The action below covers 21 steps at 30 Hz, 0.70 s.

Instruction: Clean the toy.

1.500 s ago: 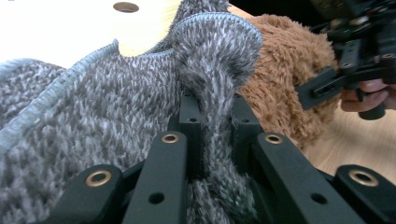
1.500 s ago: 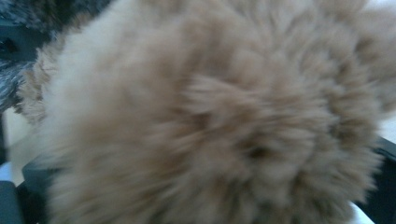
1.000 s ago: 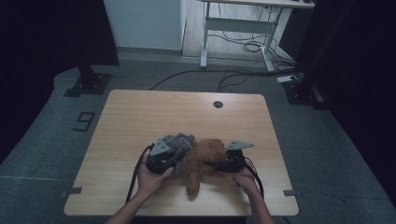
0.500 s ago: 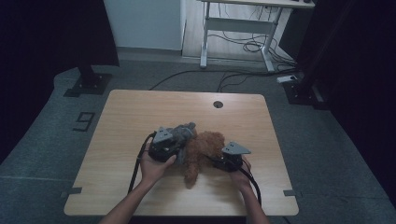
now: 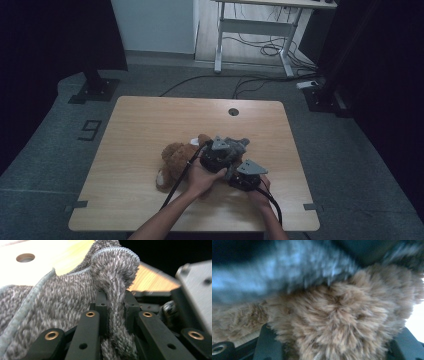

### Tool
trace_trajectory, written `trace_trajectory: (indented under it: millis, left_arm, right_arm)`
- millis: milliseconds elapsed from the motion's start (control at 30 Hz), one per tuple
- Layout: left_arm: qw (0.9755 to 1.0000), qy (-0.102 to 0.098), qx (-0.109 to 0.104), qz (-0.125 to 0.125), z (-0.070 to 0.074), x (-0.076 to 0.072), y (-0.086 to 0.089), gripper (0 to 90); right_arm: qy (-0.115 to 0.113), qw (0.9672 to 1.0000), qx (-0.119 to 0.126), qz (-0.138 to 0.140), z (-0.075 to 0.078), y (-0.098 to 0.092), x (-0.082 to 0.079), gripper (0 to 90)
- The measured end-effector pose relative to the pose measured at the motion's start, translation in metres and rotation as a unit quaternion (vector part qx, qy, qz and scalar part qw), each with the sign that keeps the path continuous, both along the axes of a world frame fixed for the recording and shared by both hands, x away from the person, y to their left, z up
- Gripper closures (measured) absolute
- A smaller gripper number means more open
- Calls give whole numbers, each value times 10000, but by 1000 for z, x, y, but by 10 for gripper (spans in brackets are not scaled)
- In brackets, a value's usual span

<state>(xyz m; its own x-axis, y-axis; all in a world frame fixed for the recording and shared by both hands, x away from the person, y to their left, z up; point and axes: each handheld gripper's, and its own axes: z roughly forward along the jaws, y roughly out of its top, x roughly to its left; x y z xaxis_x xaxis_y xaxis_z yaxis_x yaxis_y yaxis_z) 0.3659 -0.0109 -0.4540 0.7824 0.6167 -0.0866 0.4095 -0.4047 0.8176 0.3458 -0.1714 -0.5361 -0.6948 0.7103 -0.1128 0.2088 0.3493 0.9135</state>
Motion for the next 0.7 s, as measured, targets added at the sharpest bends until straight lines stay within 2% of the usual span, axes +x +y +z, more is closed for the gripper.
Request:
trace_trajectory:
  millis: [67, 200, 267, 333, 367, 400, 433, 467, 567, 700]
  left_arm:
    - [9998, -148, 132, 2, -1, -4, 2, 786]
    - [9995, -185, 198, 144, 2, -5, 16, 789]
    - [9991, -176, 239, 303, 3, -3, 28, 789]
    - [9973, -240, 445, 529, 2, 0, 43, 789]
    - [9968, -200, 464, 612, -1, 3, 53, 789]
    - [9974, -67, 304, 654, -3, 6, 66, 788]
    - [9975, 118, 54, 701, -5, 8, 79, 788]
    - [9971, 192, -117, 722, -6, 9, 91, 789]
    - [9955, -115, -81, 938, -4, 3, 120, 789]
    - [9911, -39, -179, 1317, -6, 2, 158, 789]
  right_arm:
    - [5, 10000, -24, 20, -1, 0, 1, 427]
    - [-42, 9999, -65, 63, 0, 0, 1, 423]
    - [-7, 10000, -20, 55, -1, -1, 1, 422]
    - [-19, 10000, 1, 48, -1, -1, 1, 419]
    - [6, 10000, 47, 45, -1, -1, 1, 418]
    - [26, 10000, 69, 56, -1, -2, 1, 416]
    - [16, 9999, 91, 72, -1, -3, 1, 414]
    - [15, 9999, 95, 87, -1, -3, 1, 413]
    - [15, 9999, 95, 83, -1, -3, 1, 413]
    - [-12, 9999, 78, 84, -1, -2, 0, 413]
